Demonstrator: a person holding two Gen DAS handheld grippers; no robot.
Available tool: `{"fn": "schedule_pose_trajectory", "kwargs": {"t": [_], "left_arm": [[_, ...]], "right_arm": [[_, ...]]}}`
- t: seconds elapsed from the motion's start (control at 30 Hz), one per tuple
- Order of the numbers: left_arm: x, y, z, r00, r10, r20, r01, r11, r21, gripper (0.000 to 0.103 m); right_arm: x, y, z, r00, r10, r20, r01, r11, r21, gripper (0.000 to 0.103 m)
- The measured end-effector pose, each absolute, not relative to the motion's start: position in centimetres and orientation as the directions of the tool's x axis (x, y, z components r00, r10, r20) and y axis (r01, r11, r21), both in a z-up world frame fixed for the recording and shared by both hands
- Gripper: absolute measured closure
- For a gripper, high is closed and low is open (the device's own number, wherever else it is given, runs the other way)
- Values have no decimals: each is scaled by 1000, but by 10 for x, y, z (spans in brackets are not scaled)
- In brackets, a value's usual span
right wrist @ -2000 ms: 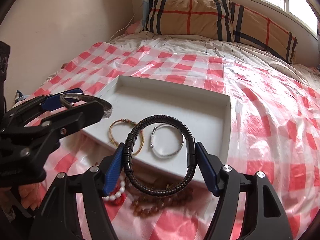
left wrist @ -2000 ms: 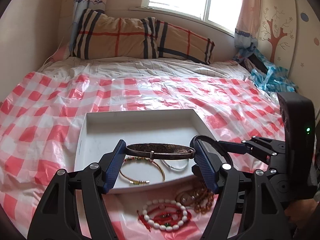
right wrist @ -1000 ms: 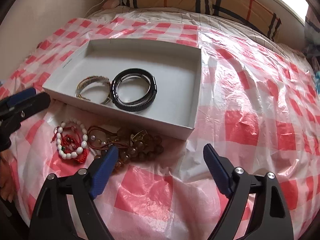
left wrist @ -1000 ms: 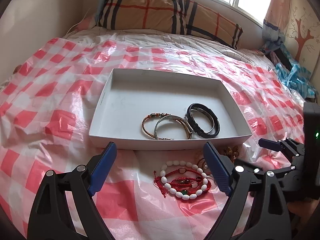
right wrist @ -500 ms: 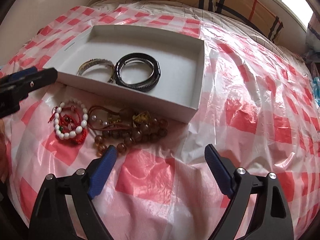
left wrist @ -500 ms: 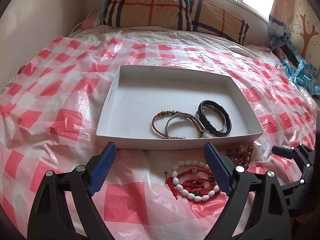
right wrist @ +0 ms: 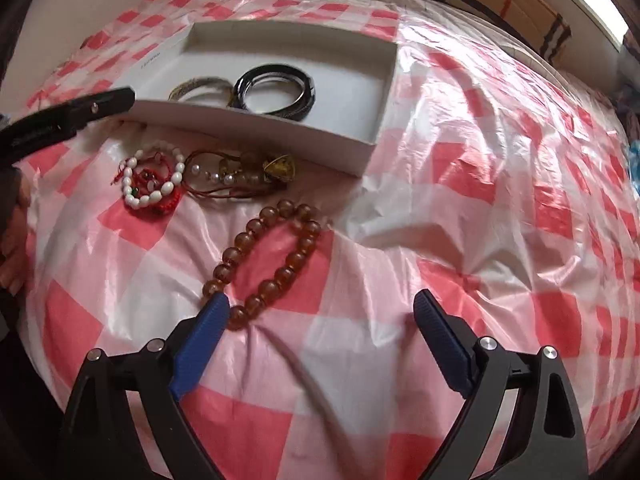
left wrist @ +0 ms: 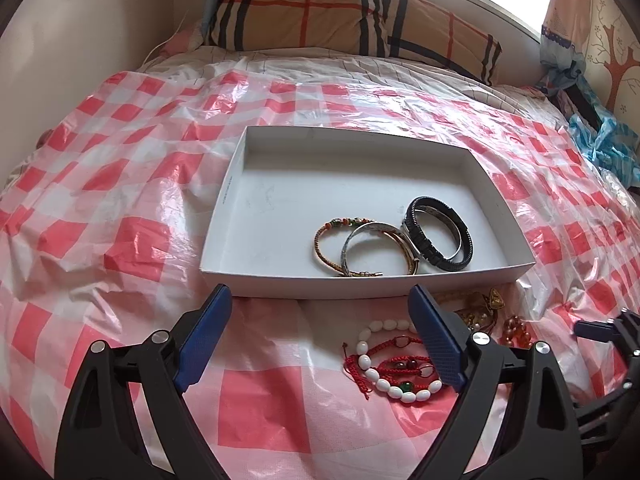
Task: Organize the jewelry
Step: 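Withdraw both open tools from the box toward the remaining bracelets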
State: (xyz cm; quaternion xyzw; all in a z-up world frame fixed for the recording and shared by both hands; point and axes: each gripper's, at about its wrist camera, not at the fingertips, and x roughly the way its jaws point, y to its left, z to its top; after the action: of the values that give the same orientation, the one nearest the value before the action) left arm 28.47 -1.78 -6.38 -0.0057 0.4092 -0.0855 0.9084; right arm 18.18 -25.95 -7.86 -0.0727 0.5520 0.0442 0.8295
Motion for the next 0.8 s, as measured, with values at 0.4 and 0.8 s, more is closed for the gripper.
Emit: {"fn": "schedule_pose_trajectory", "kwargs": {"t": [0.4,0.8], "left_arm": [[287,-11,-65,648,-158,-745,129,987,-97,17],[290,-9,-65,643,-158,-749,126,987,-100,17]], "right_arm": [[238,-227,-80,433,186,-882,-223,970,95,24],[236,-252,-89,395,325,-859,-172,945,278,88]]}}
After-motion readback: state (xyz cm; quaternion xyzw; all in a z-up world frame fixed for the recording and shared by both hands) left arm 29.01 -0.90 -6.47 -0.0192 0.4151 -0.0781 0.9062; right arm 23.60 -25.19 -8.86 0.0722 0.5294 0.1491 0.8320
